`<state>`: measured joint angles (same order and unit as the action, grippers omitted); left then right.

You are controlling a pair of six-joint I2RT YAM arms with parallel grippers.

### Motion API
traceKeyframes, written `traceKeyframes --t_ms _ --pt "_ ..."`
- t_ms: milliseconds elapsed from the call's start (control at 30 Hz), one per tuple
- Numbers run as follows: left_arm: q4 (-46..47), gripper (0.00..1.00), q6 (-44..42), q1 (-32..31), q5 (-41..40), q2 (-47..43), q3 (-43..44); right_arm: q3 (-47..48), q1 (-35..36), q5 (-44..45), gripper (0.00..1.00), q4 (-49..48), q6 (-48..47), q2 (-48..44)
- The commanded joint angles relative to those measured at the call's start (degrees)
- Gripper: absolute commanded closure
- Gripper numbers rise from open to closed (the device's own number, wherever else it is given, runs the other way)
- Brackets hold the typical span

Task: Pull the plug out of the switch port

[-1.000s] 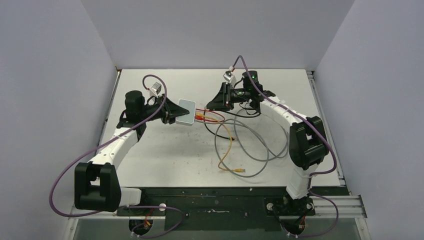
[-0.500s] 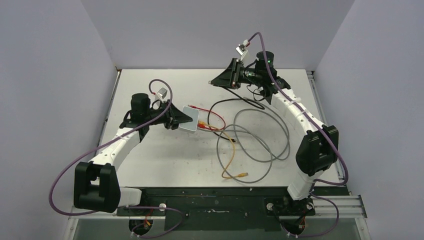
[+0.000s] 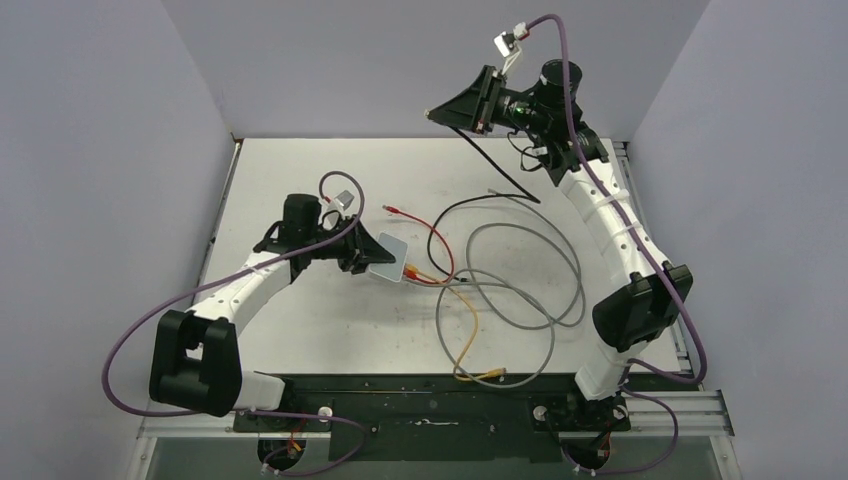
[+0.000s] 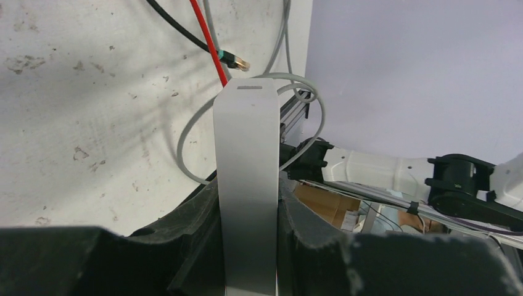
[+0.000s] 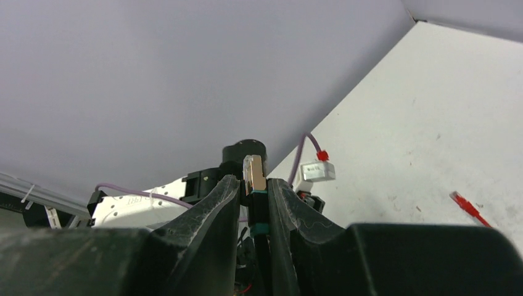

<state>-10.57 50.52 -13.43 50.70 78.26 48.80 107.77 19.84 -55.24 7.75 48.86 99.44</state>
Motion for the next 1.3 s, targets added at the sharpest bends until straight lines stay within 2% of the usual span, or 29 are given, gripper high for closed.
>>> traceKeyframes --t_ms 0,300,900,1267 --pt "-5.22 1.0 -5.32 -1.68 -0.84 0.97 3.63 5.12 -0.69 -0.09 0.95 -5.83 2.72 0.52" --pt "-14.13 1.0 -12.02 -5.55 -3.04 3.03 7.63 8.22 -2.63 0.8 0.95 -13.8 7.11 0.97" --pt "-16.57 1.0 -16.65 -9.85 -1.07 0.68 8.25 17.63 -7.54 5.37 0.95 -20.27 11.76 4.78" --pt "-16.19 1.0 -19.01 -11.79 1.6 -4.92 7.86 24.35 -14.48 8.45 0.95 -22.83 14.49 9.2"
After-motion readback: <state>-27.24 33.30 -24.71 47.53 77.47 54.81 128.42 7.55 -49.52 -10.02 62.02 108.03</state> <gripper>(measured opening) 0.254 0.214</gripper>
